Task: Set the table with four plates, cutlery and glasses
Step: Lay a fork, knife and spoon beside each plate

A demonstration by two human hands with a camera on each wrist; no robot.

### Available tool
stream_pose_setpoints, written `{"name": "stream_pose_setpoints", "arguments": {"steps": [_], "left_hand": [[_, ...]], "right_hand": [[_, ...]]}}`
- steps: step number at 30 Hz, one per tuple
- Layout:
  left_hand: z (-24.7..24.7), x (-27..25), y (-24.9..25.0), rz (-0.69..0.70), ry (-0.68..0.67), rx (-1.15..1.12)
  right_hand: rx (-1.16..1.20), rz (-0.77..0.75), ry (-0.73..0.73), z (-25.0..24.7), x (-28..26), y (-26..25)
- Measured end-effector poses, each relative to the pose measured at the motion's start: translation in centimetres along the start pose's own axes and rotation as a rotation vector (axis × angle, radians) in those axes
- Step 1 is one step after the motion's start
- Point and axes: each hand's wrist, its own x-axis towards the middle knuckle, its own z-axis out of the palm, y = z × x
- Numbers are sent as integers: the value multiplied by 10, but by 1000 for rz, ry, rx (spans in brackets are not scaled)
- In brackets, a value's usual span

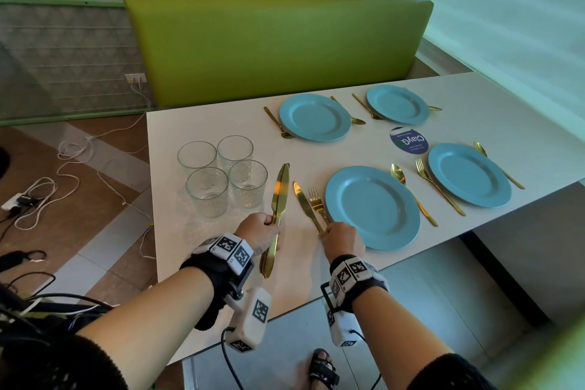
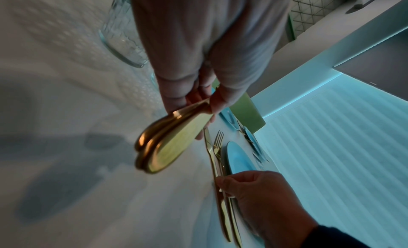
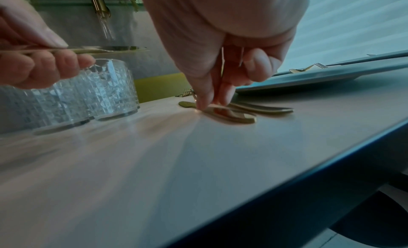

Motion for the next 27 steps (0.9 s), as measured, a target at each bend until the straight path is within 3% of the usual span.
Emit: {"name": "stream_pose_setpoints", "arguments": {"steps": [14,21,27], "left_hand": [[24,-5,25,30,-13,-46],[43,4,40,79,-75,60],[69,13,59,95,-112,113]], "right_hand": [[85,36,58,-79,-3,40],[193,-95,-35,-95,-3,34],[424,-105,-232,-98,9,24]]}}
